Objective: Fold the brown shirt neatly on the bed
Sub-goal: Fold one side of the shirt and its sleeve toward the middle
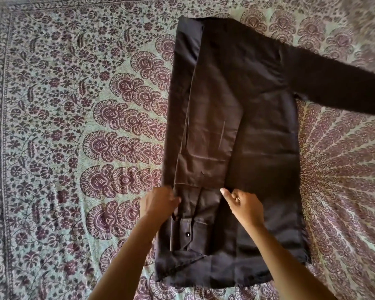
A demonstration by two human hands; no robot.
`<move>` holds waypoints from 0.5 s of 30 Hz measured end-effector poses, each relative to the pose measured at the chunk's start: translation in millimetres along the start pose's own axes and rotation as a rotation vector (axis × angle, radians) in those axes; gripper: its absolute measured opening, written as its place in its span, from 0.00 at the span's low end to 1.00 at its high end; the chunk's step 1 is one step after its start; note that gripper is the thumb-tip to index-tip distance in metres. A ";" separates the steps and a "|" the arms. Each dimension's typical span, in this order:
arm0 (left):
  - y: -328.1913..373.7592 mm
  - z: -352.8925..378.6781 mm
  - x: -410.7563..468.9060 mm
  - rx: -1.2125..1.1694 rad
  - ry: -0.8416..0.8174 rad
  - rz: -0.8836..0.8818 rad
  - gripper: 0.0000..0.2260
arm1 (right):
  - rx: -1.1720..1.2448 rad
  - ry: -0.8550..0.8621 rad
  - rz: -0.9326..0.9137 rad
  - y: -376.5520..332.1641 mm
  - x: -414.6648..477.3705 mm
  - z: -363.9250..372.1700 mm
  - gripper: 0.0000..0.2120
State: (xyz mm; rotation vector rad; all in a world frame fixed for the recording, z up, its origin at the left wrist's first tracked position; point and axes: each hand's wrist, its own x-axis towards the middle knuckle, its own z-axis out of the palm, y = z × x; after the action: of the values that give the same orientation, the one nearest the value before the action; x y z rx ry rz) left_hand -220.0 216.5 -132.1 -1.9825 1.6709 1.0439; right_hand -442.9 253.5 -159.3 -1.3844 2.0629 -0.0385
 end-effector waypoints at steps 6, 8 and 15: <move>27.8 -12.2 49.6 -0.129 0.277 0.316 0.20 | 0.058 0.191 -0.127 -28.5 43.8 -31.5 0.22; 39.0 -21.0 70.6 -0.129 0.350 0.338 0.21 | 0.087 0.271 -0.232 -37.9 63.5 -39.7 0.19; 93.6 -71.0 150.7 -0.108 0.380 0.398 0.23 | 0.122 0.313 -0.477 -65.7 139.0 -64.0 0.05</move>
State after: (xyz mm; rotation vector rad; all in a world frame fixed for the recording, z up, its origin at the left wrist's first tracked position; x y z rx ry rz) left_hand -281.4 40.6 -174.6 -2.0642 2.3297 0.9367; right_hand -455.3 87.6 -153.1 -1.8524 1.8781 -0.6059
